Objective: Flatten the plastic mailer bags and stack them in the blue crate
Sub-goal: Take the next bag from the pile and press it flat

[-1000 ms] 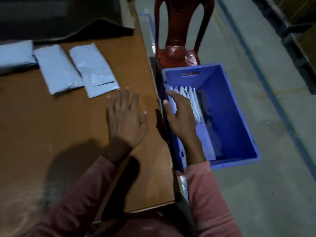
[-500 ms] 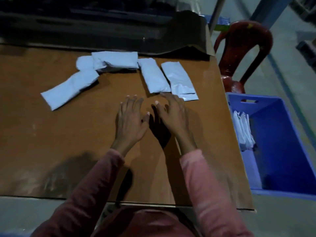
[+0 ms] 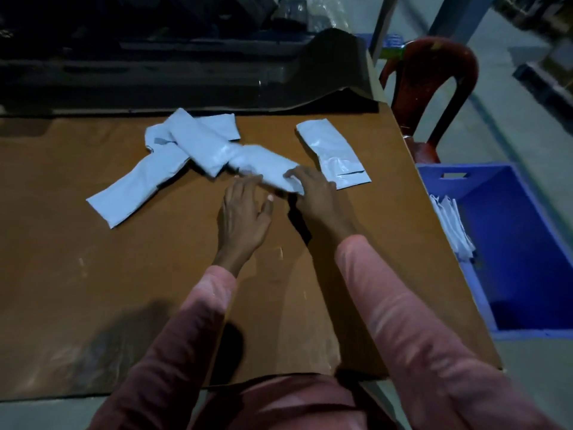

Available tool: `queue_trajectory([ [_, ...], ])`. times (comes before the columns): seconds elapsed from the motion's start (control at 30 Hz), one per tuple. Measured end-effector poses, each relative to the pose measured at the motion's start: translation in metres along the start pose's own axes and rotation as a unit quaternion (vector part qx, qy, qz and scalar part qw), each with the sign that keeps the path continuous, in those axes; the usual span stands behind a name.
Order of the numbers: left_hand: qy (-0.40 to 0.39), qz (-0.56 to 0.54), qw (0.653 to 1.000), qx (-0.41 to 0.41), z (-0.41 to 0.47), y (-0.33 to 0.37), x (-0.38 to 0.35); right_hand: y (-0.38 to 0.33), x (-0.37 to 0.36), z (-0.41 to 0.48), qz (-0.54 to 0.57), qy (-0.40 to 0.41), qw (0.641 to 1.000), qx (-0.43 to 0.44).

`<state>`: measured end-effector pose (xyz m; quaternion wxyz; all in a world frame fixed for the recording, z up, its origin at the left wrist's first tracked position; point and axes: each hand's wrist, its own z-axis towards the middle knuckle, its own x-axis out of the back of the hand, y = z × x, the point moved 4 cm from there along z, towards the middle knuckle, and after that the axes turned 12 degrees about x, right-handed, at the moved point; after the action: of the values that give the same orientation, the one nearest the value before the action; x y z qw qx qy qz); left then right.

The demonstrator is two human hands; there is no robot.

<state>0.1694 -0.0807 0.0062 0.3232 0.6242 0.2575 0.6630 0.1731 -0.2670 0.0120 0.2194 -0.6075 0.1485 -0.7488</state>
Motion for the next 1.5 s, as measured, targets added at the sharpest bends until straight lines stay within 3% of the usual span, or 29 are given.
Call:
queue_trajectory([
  [0.13, -0.011, 0.053, 0.997, -0.064, -0.021, 0.013, -0.007, -0.005, 0.027, -0.072, 0.003, 0.028, 0.999, 0.036],
  [0.37, -0.084, 0.133, 0.984, -0.082, -0.073, 0.015, -0.039, 0.0, 0.046, -0.148, -0.01, 0.017, 1.0, -0.021],
  [0.6, -0.04, 0.168, 0.978, -0.12, -0.054, 0.037, -0.035, -0.001, 0.048, -0.121, 0.023, 0.061, 0.997, -0.048],
  [0.73, -0.089, 0.236, 0.964, -0.091, -0.042, 0.03, -0.047, 0.004, 0.019, -0.106, -0.012, -0.008, 0.997, -0.081],
  [0.93, -0.053, 0.246, 0.965, -0.069, -0.085, 0.017, -0.043, 0.001, 0.013, -0.138, -0.024, -0.03, 0.999, -0.03],
  [1.07, -0.02, 0.249, 0.963, -0.097, -0.096, 0.025, -0.039, -0.001, 0.019, -0.147, -0.047, 0.008, 0.999, -0.023],
  [1.23, -0.043, 0.238, 0.965, -0.105, -0.091, 0.022, -0.05, -0.005, 0.009, -0.139, -0.057, 0.01, 0.998, -0.016],
  [1.5, -0.047, 0.276, 0.954, -0.111, -0.091, 0.01, -0.059, -0.002, -0.011, -0.144, -0.165, 0.027, 0.986, -0.014],
])
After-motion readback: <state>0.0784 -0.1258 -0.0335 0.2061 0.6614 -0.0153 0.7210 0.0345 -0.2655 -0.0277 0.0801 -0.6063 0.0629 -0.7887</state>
